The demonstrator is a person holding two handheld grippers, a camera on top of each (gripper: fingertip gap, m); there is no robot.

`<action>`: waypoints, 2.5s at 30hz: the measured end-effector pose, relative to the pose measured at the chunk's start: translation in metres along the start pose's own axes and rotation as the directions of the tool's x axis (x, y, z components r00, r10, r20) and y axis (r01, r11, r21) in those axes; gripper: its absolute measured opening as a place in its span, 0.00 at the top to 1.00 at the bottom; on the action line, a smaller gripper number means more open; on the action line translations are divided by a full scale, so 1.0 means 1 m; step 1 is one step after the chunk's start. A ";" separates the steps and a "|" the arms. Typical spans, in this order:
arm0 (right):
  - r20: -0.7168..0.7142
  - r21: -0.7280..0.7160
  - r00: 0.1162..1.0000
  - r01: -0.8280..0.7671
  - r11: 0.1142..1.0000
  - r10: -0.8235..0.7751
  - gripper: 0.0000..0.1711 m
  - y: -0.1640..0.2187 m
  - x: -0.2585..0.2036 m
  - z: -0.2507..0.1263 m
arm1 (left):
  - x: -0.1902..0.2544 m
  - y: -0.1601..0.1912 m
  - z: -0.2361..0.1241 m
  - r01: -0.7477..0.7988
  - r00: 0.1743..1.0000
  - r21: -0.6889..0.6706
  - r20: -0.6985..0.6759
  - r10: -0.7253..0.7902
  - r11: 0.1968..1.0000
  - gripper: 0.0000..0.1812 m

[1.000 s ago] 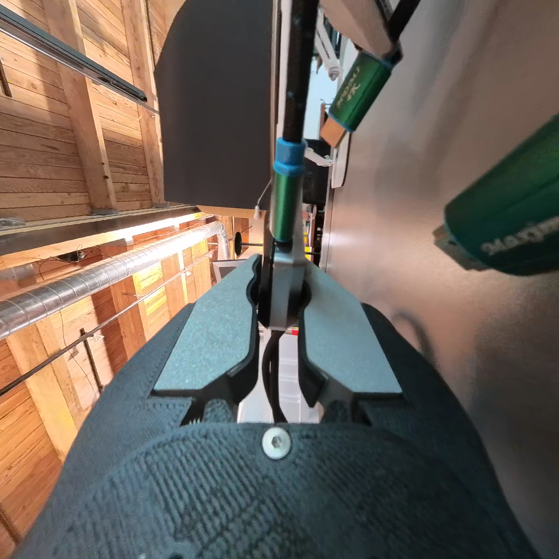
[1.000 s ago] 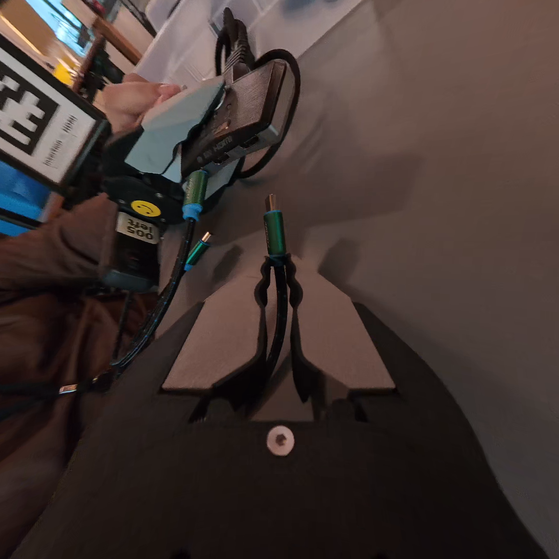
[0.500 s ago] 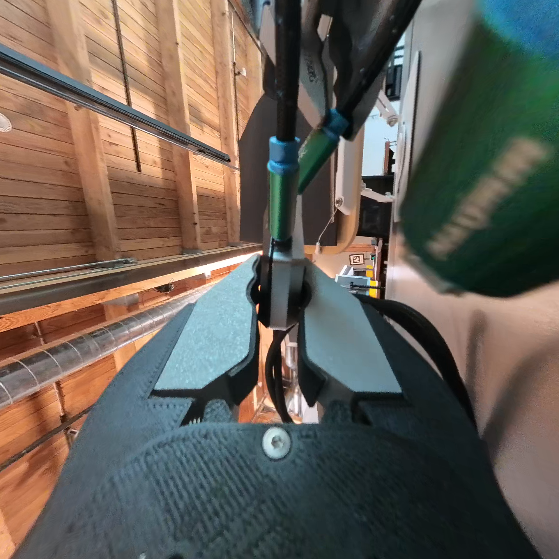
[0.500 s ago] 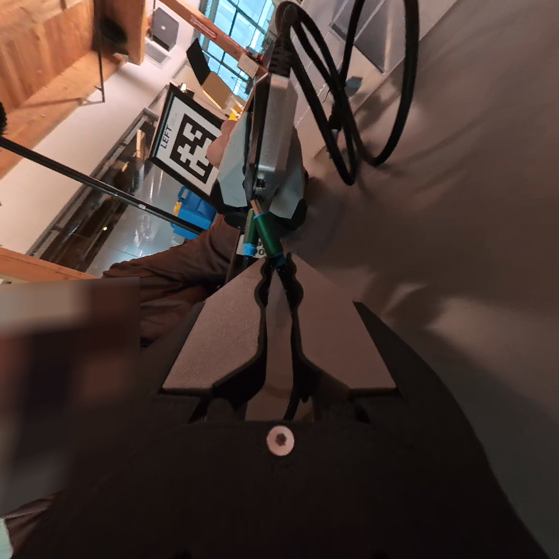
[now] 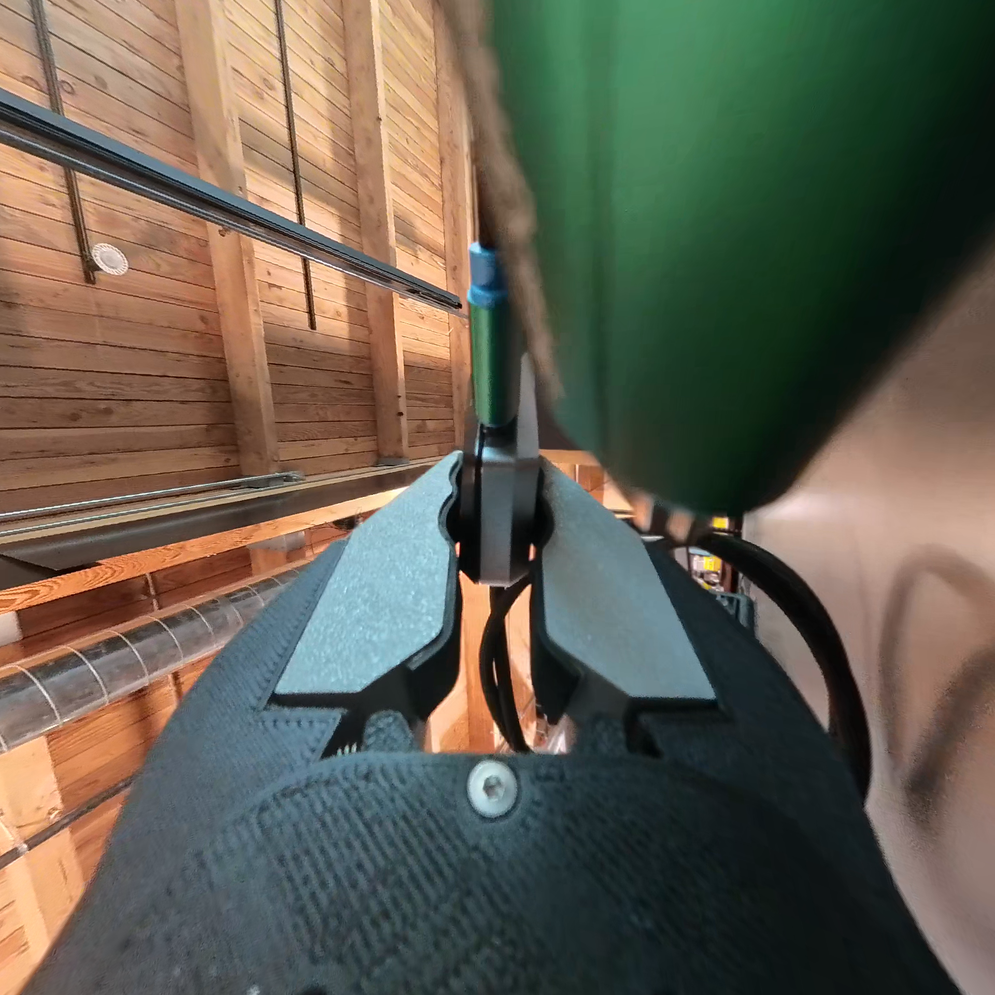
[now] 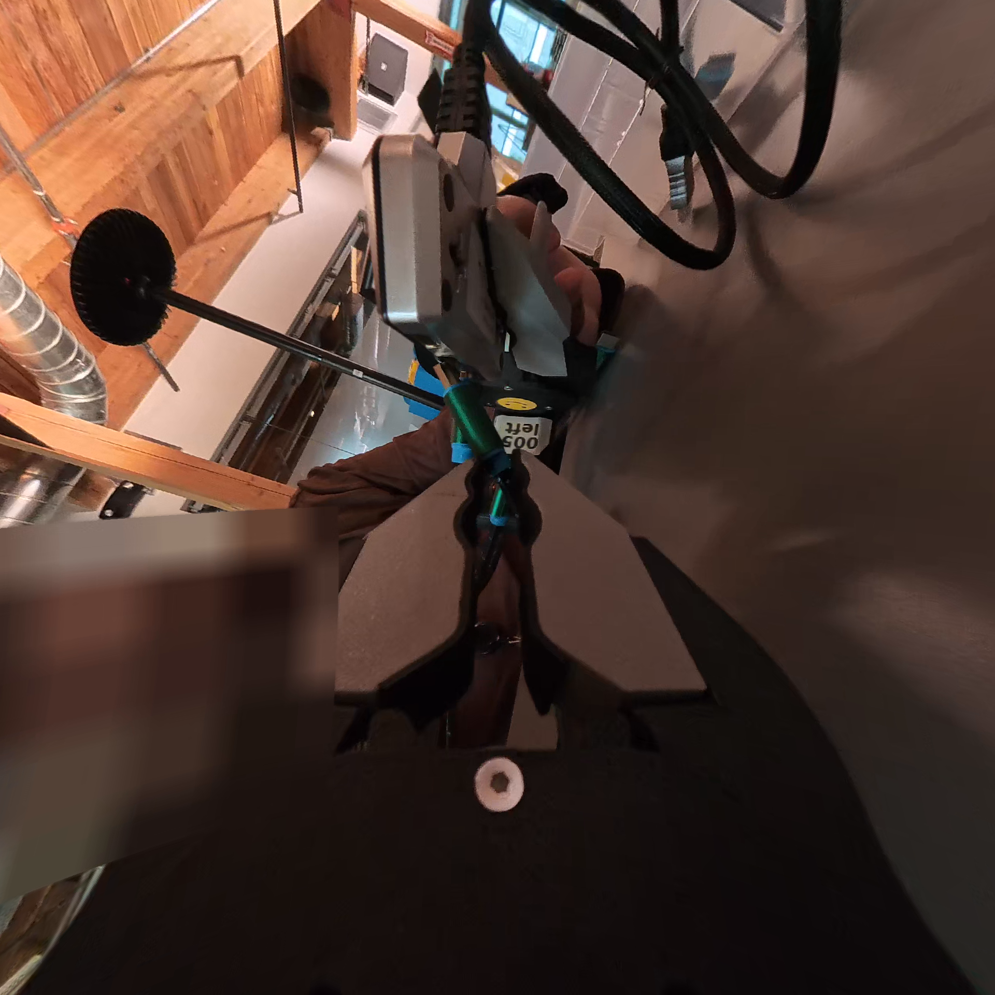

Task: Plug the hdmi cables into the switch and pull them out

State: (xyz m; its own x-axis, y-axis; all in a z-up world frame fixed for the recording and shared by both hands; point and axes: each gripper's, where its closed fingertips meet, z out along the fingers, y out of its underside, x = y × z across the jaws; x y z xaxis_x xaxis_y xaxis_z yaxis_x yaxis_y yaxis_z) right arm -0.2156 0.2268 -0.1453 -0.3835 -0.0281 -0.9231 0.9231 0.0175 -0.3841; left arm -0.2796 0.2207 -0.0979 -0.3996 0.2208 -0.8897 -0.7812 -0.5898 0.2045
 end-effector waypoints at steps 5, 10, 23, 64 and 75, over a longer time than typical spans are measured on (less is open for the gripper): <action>0.013 0.026 1.000 -0.010 1.000 0.010 0.96 -0.003 -0.004 -0.003 | -0.004 0.002 0.000 -0.023 0.999 -0.007 0.028 0.023 1.000 0.89; 0.023 0.037 0.999 -0.046 0.998 0.045 0.96 -0.003 -0.003 -0.006 | -0.005 0.000 -0.001 -0.041 0.998 -0.002 0.038 0.041 0.999 0.89; -0.664 -0.210 0.659 0.289 0.934 -0.353 0.96 -0.014 0.066 -0.028 | 0.017 0.008 0.002 -0.026 0.997 -0.025 -0.073 0.024 0.999 0.89; -0.934 -0.261 0.113 0.435 0.862 -0.340 0.81 -0.055 0.058 -0.105 | 0.020 0.019 0.002 0.060 0.993 -0.083 -0.092 -0.068 0.995 0.89; -0.841 -0.114 0.479 0.295 0.949 -0.250 0.66 -0.042 0.079 -0.039 | 0.023 0.020 0.004 0.064 0.992 -0.094 -0.105 -0.074 0.994 0.89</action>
State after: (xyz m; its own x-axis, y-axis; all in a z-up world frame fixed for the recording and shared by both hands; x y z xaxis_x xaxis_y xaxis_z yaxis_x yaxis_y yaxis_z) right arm -0.2856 0.2625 -0.2023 -0.4370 0.8232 -0.3626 0.7596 0.1218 -0.6389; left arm -0.3066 0.2174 -0.1126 -0.2884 0.1807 -0.9403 -0.7568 -0.6446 0.1082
